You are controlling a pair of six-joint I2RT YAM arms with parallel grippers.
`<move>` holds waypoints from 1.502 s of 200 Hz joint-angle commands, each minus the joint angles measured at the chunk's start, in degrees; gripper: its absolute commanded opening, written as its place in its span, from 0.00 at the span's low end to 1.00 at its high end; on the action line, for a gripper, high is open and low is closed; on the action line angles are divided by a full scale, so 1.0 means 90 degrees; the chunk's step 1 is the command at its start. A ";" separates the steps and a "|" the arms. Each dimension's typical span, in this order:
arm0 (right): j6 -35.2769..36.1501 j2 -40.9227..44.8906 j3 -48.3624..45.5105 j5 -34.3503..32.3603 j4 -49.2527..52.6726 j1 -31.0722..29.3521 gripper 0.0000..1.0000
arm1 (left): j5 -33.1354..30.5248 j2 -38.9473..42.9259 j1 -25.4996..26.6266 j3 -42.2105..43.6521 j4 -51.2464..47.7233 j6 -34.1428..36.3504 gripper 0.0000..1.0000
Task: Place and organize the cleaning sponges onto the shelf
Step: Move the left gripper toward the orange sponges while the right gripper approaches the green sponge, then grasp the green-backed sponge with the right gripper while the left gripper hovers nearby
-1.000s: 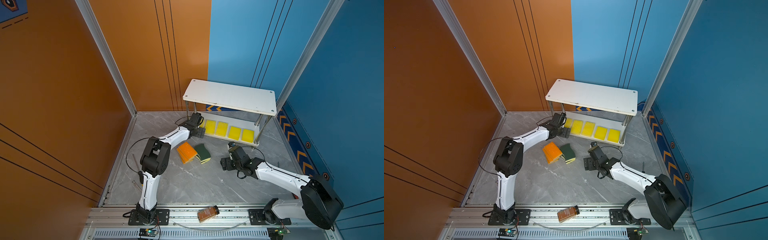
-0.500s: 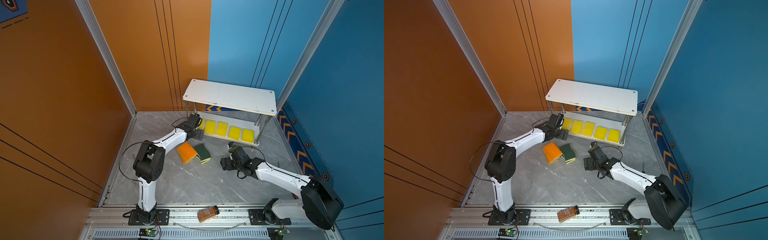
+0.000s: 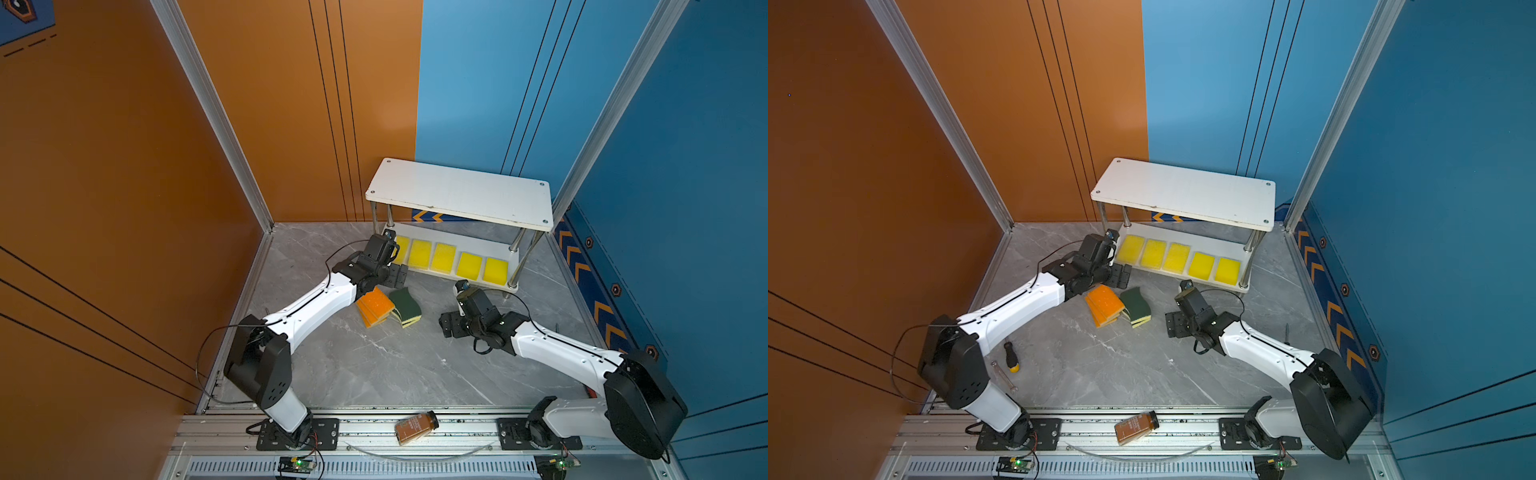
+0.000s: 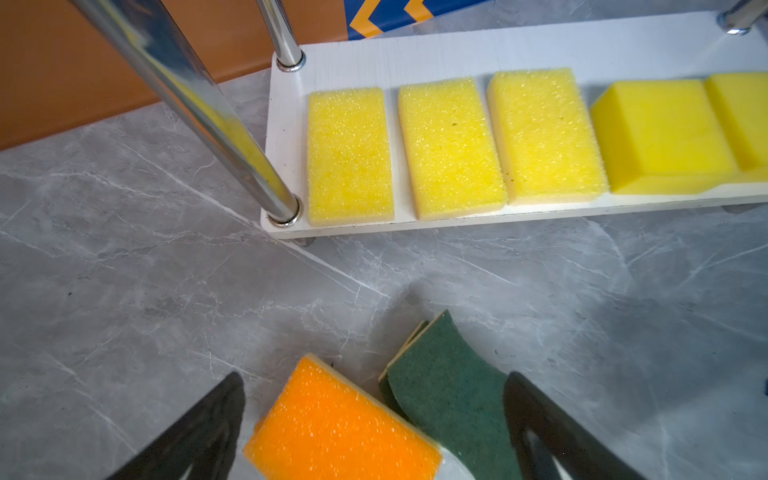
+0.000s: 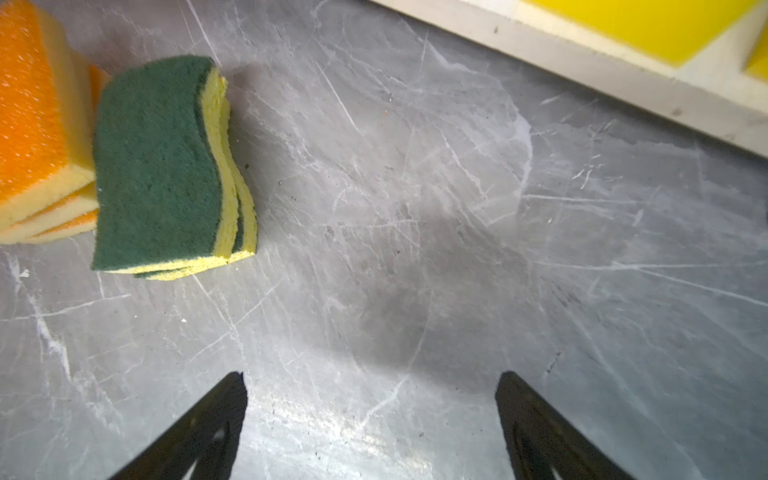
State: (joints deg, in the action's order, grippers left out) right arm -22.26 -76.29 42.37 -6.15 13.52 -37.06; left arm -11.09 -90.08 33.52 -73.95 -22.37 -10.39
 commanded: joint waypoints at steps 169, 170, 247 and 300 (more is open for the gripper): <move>0.0266 -0.0719 0.1383 0.0002 0.0436 -0.0772 0.95 | 0.0927 0.4205 -0.0941 0.4317 0.2280 -0.2017 0.98; 0.0266 -0.0726 0.1389 -0.0004 0.0439 -0.0779 0.95 | 0.0914 0.4207 -0.0941 0.4314 0.2270 -0.2013 0.98; 0.0132 -0.1030 0.1584 -0.0239 0.0535 -0.1010 0.97 | 0.1041 0.3724 -0.1136 0.3951 0.1343 -0.2002 0.98; 0.0240 -0.1455 0.1793 -0.0160 0.0500 -0.1046 0.98 | 0.1247 0.3681 -0.1137 0.4029 0.1609 -0.1937 0.98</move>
State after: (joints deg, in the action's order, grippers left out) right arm -20.84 -87.59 55.92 -6.48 16.80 -46.15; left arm -1.37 -57.47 23.62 -36.69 -7.49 -28.82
